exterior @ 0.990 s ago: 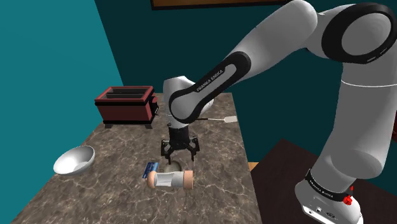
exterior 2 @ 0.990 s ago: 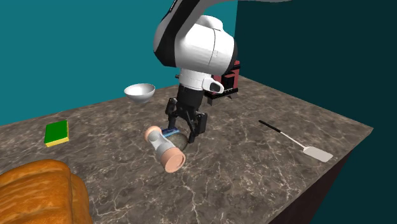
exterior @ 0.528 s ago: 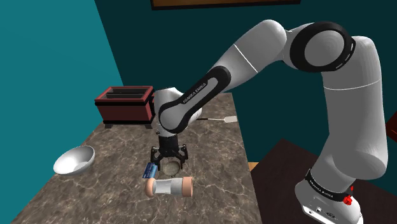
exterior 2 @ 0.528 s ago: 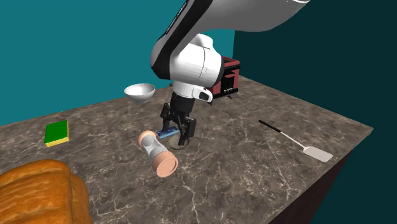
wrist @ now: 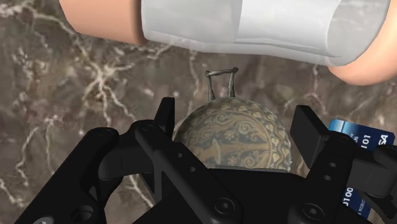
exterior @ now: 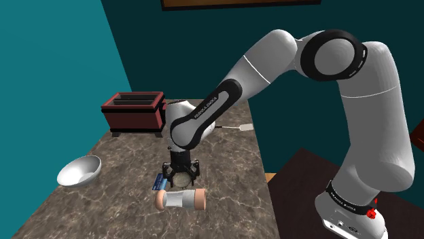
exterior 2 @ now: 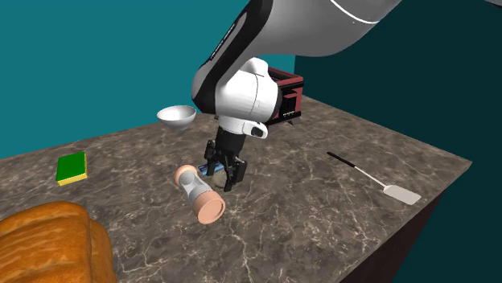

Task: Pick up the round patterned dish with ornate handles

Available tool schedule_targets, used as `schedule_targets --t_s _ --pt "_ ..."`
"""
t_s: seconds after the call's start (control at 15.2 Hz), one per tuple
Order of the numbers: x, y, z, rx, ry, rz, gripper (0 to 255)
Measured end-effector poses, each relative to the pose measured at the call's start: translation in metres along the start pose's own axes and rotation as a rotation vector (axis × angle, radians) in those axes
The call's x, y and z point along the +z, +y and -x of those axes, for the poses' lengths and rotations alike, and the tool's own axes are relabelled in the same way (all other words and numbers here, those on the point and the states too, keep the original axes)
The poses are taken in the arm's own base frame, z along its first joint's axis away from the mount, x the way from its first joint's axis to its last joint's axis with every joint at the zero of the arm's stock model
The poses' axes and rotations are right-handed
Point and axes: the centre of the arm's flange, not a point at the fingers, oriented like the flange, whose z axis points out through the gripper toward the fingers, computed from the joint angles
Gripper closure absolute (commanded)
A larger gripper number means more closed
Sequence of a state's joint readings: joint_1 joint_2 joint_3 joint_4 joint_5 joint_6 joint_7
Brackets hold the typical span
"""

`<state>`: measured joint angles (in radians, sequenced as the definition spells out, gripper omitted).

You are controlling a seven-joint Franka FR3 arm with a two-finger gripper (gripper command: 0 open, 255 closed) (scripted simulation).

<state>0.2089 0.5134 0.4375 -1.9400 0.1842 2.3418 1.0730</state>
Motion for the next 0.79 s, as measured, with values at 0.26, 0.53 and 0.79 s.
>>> schedule_targets --t_s 0.26,0.53,0.79 --pt "0.001 0.000 0.000 0.000 0.000 0.000 255" --pt "0.000 0.000 0.000 0.000 0.000 0.000 255" --pt "-0.015 -0.001 0.005 0.000 0.000 0.000 255"
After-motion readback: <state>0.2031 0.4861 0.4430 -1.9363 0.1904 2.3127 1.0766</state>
